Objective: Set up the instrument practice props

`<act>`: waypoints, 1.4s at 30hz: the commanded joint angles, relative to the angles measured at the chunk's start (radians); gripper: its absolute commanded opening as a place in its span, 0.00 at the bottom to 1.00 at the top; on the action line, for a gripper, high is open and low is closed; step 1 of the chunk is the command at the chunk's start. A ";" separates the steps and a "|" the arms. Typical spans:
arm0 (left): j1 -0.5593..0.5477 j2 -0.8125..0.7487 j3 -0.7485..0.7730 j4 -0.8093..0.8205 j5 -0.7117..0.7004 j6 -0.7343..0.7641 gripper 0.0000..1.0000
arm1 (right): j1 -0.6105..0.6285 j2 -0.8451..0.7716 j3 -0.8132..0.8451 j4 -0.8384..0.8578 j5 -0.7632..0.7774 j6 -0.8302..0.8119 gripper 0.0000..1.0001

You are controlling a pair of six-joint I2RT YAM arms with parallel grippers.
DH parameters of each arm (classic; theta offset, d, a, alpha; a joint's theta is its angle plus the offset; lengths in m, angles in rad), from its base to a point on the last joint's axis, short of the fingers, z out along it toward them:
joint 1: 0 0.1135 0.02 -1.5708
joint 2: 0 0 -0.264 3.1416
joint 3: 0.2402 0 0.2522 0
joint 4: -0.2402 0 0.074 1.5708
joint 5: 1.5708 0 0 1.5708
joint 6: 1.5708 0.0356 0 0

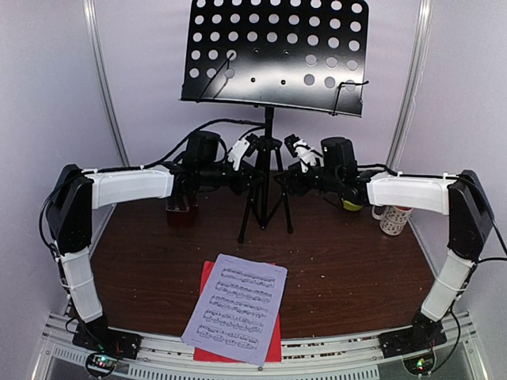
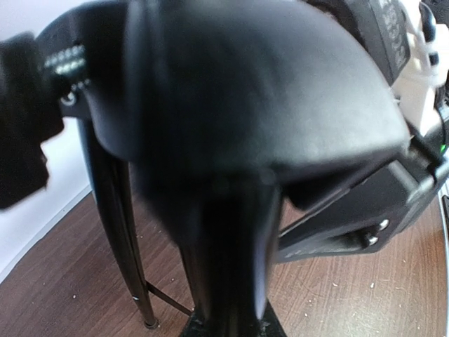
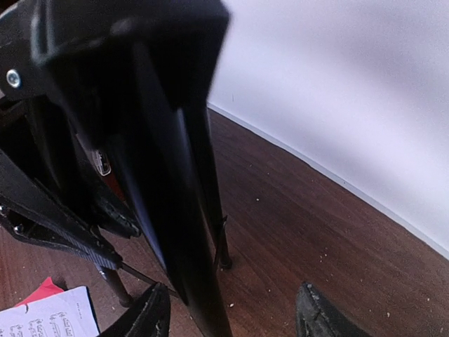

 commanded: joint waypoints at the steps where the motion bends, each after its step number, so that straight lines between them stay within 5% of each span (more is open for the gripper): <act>1: 0.002 0.034 0.037 -0.038 0.043 0.037 0.00 | -0.004 0.042 0.058 -0.029 -0.041 -0.037 0.56; 9: 0.020 0.040 0.049 -0.061 0.071 0.047 0.00 | -0.004 0.066 0.065 -0.040 -0.057 -0.062 0.37; 17: 0.049 0.024 0.052 -0.107 0.061 0.076 0.00 | -0.001 0.057 0.098 -0.097 -0.059 -0.091 0.01; 32: 0.129 -0.040 -0.002 -0.164 0.018 0.137 0.00 | 0.002 -0.087 0.065 -0.319 0.122 -0.165 0.00; 42: 0.175 -0.118 -0.114 -0.174 -0.018 0.182 0.00 | -0.005 -0.165 -0.057 -0.318 0.152 -0.156 0.00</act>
